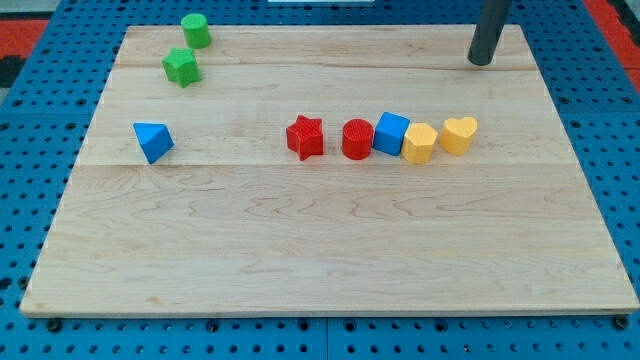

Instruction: Push the yellow heart into the yellow hexagon

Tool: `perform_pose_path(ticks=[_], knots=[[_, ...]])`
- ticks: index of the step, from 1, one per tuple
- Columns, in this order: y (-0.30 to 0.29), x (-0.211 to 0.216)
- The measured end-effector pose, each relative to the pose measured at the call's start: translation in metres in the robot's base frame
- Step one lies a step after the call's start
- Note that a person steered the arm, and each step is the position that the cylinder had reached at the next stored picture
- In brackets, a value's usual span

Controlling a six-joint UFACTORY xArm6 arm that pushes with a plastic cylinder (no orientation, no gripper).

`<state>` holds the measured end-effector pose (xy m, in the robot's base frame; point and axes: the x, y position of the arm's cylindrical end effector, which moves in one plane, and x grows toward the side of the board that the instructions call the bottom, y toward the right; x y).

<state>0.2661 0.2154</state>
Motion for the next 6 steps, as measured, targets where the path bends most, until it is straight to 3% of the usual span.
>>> perform_pose_path(ticks=[5, 6], knots=[[0.018, 0.000], [0.087, 0.000]])
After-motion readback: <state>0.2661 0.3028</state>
